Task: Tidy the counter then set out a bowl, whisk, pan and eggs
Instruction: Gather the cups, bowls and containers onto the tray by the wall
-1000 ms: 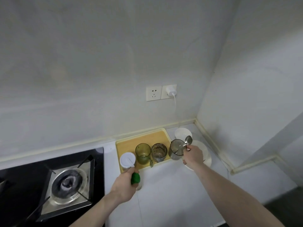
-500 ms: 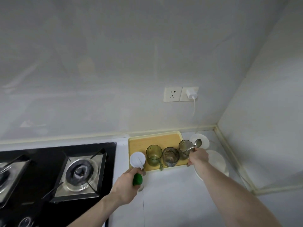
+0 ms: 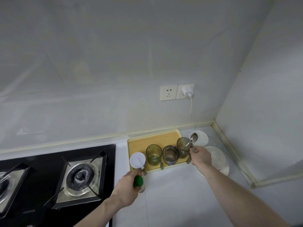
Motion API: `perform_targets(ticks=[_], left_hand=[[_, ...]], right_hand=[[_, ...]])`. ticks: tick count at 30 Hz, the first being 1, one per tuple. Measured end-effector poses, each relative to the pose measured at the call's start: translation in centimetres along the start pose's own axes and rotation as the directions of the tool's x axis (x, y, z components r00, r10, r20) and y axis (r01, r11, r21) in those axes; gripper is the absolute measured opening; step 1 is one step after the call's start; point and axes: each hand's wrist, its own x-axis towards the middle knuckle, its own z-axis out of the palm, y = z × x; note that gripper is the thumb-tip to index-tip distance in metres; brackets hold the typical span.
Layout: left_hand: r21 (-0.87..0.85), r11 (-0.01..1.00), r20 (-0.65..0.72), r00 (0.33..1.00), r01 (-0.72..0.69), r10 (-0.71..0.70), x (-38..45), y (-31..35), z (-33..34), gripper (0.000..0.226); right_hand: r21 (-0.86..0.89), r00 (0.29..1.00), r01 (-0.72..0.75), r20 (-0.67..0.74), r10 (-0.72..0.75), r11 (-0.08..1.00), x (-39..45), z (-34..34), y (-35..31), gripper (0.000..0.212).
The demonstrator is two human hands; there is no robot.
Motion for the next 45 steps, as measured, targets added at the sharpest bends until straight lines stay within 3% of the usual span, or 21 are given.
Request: perform_targets(ticks=[5,13,16,25,33,38,41,45], left_hand=[[0.002,1.000,-0.010,0.999,0.030,-0.030,-0.2,-1.6,-0.4,0.038],[0.059,0.991,-0.043,0.992,0.119,-0.117,0.4,-4.4,-2.0,0.039],[0.087,0.984,-0.043,0.988,0.153,-0.149,0.8,-5.6,-2.3,0.038],[0.033,0.982,-0.067,0.981,0.186,-0.183,2.7,-6.2,-2.8,0.048],[-0.084,0.986,-0.121,0.980,0.145,-0.155,0.7,-6.8,-1.6,0.069],[-0.226,0.973,-0.206,0.974,0.045,-0.092,-4.7,-7.8,-0.8,0.062],[-0.258,0.966,-0.230,0.969,0.034,-0.096,-9.8,-8.0,-0.4,0.061],[-0.245,0.962,-0.270,0.944,0.123,-0.189,-18.3,-9.3,-0.2,0.057]], right_hand=[[0.069,0.999,0.009,0.044,-0.012,0.998,-1.6,-0.8,2.3,0.041],[0.013,0.996,0.057,-0.074,-0.056,0.998,-7.3,-0.2,2.9,0.027],[0.040,0.998,0.062,-0.022,-0.061,0.997,-10.1,1.2,3.4,0.028],[-0.144,0.964,0.159,0.236,-0.122,0.977,-16.5,3.1,3.4,0.040],[-0.177,0.890,0.212,0.442,-0.115,0.961,-19.9,3.5,2.2,0.047],[-0.171,0.835,0.348,0.503,-0.222,0.922,-22.9,4.2,0.0,0.050],[-0.139,0.771,0.438,0.565,-0.292,0.888,-24.7,4.7,-1.8,0.052],[-0.058,0.648,0.536,0.668,-0.366,0.842,-28.3,6.4,-3.4,0.051]])
